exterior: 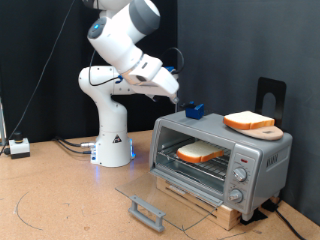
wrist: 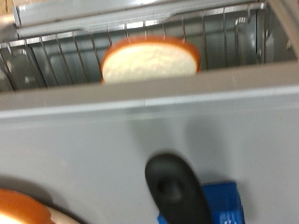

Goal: Make a piece of toast with the oven

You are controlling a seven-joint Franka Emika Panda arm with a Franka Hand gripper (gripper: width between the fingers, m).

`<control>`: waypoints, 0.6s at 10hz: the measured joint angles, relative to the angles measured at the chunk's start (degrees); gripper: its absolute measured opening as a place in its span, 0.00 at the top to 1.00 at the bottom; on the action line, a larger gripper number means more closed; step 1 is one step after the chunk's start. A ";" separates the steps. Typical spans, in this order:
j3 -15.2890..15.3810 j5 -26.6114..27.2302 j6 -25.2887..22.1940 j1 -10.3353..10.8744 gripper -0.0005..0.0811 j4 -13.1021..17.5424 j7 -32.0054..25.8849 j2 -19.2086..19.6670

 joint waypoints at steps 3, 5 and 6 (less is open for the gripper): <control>-4.93 -3.19 -2.35 -1.95 0.00 2.59 -3.74 3.36; -8.05 -5.77 -4.67 -3.04 0.00 5.00 -6.20 5.91; -9.49 -6.57 -5.35 -3.50 0.00 6.18 -7.13 7.19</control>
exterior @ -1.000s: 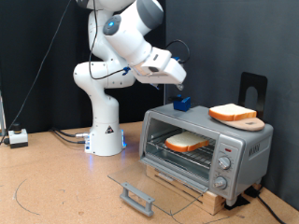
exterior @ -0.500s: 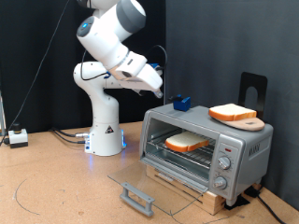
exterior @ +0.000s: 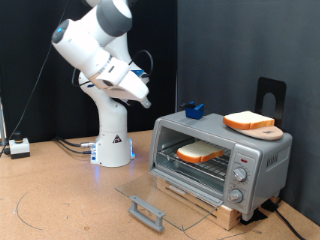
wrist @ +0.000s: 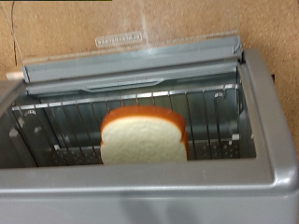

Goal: Make a piece of toast with the oven

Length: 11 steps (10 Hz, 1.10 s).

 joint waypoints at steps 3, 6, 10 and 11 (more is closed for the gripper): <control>-0.70 0.50 -0.53 -0.30 0.00 1.18 -1.22 1.69; -2.00 4.95 0.86 -0.24 0.00 1.58 -10.59 2.75; -3.84 6.37 0.14 -0.21 0.00 5.16 -19.46 7.52; -3.82 6.34 0.14 -0.21 0.00 5.08 -19.32 7.52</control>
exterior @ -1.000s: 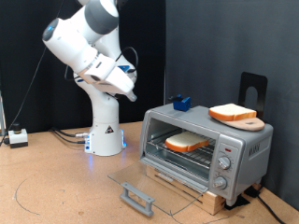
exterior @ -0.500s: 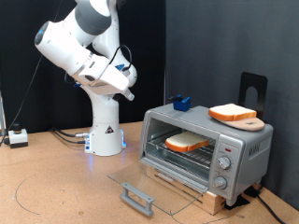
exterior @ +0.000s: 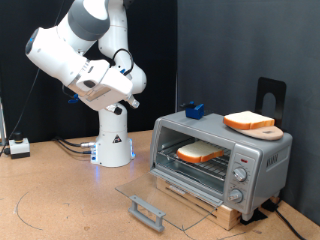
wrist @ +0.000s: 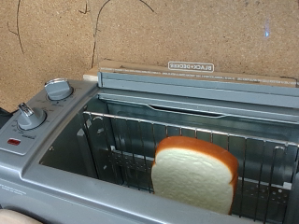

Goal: Make a piece of toast with the oven

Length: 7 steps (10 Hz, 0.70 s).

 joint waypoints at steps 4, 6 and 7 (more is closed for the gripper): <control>-1.27 -2.61 -4.40 -1.02 0.00 0.38 11.89 3.18; -2.86 -5.82 -12.01 -2.80 0.00 2.89 20.45 6.66; -2.75 -5.53 -10.19 -2.66 0.00 2.52 17.45 6.42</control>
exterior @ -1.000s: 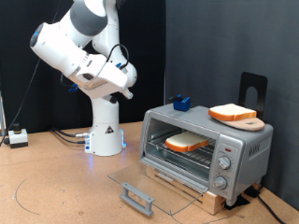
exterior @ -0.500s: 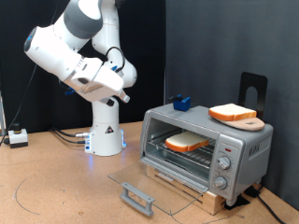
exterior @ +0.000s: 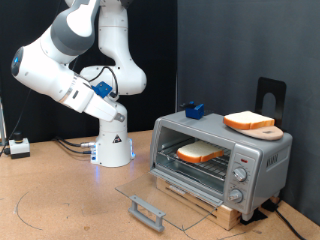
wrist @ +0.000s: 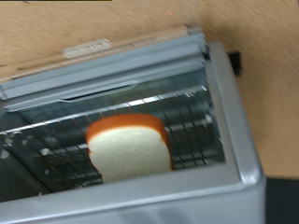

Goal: Make a piece of toast with the oven

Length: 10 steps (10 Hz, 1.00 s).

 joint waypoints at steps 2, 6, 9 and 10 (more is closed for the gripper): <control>0.04 1.87 -1.30 -0.02 0.00 -0.40 7.62 -0.03; -0.03 4.54 -8.61 -0.34 0.00 -0.12 34.49 0.01; 0.96 4.07 -5.70 -0.29 0.00 -0.37 43.45 0.45; 2.00 4.70 -1.06 -0.28 0.00 -0.91 47.71 0.48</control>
